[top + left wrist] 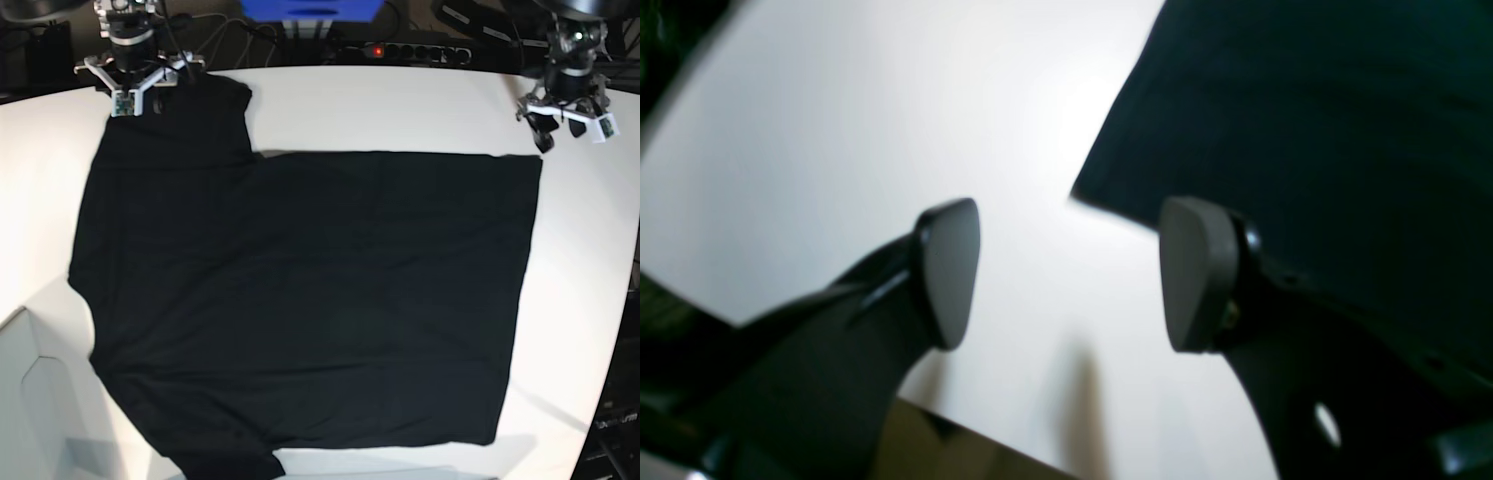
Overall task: Fold the T-shirt properly
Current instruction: 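Grasp the black shirt's shoulder edges with both grippers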
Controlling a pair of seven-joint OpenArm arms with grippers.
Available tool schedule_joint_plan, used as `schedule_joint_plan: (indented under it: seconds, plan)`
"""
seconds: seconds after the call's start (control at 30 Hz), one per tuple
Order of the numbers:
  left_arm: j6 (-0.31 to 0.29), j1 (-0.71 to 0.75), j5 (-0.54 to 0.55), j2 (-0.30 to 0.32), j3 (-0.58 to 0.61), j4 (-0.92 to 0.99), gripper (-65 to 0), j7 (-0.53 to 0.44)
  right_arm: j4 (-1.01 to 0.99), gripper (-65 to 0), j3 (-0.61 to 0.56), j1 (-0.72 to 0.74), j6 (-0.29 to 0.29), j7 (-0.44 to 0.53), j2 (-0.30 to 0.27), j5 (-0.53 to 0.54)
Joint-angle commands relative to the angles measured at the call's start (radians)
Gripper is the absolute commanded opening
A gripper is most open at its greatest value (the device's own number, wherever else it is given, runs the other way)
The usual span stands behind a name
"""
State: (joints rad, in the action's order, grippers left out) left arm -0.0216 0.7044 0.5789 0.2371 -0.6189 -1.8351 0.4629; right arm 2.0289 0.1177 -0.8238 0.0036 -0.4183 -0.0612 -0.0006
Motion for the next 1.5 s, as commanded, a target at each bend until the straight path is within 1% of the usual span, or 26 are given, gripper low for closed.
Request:
schedule_joint_plan:
  seconds: [0.0,0.07,0.2,0.47,0.5,0.53,0.6,0.67,0.83,0.87,0.97,1.07,1.13,1.2,1.37,1.43,1.47]
  plan:
    - [0.001,-0.029,0.006,0.011,-0.012,0.007,-24.1,-0.013,0.013,-34.6,0.003,-0.006,0.003,0.02,-0.004,-0.002]
    - [0.001,-0.085,0.005,0.009,-0.009,0.058,-24.1,0.017,0.013,-34.6,0.004,0.007,0.003,0.02,-0.004,-0.002]
    - [0.001,-0.15,0.005,0.008,-0.003,0.105,-24.1,0.026,0.013,-34.6,0.004,0.016,0.003,0.019,-0.004,-0.002]
    - [-0.001,-0.223,-0.001,0.011,0.0,0.22,-24.1,0.029,0.011,-34.6,0.004,0.017,0.003,0.019,-0.004,-0.002]
    - [-0.001,-0.231,-0.003,0.012,0.014,0.232,-24.1,0.029,0.011,-34.6,0.004,0.017,0.003,0.019,-0.004,-0.002]
    - [-0.008,-0.234,-0.003,0.014,0.034,0.242,-24.2,0.024,0.011,-34.6,0.004,0.017,0.003,0.019,-0.004,-0.002]
    - [-0.042,-0.237,-0.004,0.02,0.06,0.246,-24.2,0.021,0.011,-34.7,0.004,0.017,0.003,0.019,-0.004,-0.002]
    - [-0.057,-0.239,-0.004,0.018,0.069,0.252,-24.2,0.02,0.011,-34.7,0.004,0.017,0.003,0.019,-0.004,-0.002]
    - [-0.061,-0.254,-0.004,0.017,0.069,0.282,-24.4,0.02,0.011,-34.7,0.004,0.014,0.003,0.019,-0.004,-0.002]
    - [-0.061,-0.259,-0.004,0.018,0.069,0.291,-25.5,0.02,0.011,-34.8,0.004,0.014,0.003,0.019,-0.004,-0.002]
    - [-0.062,-0.26,-0.004,0.02,0.069,0.315,-33.7,0.02,0.011,-34.8,0.006,0.016,0.003,0.019,-0.004,-0.003]
    - [-0.062,-0.276,-0.004,0.02,0.069,0.332,-42.7,0.026,0.011,-34.8,0.033,0.017,0.003,0.02,-0.004,-0.003]
    - [-0.064,-0.282,-0.004,0.02,0.069,0.349,-46.9,0.027,0.011,-34.8,0.044,0.017,0.003,0.022,-0.004,-0.003]
    - [-0.064,-0.282,-0.004,0.02,0.07,0.352,-48.8,0.026,0.011,-34.5,0.069,0.017,0.003,0.022,-0.004,-0.003]
    - [-0.064,-0.289,-0.003,0.02,0.07,0.354,-51.0,0.027,0.01,-34.0,0.118,0.03,0.003,0.022,-0.004,-0.003]
    - [-0.064,-0.291,-0.003,0.02,0.07,0.355,-52.2,0.027,0.01,-31.7,0.132,0.031,0.003,0.022,-0.004,-0.003]
    - [-0.064,-0.291,-0.003,0.02,0.07,0.354,-54.0,0.027,0.01,-30.1,0.141,0.031,0.003,0.022,-0.004,-0.003]
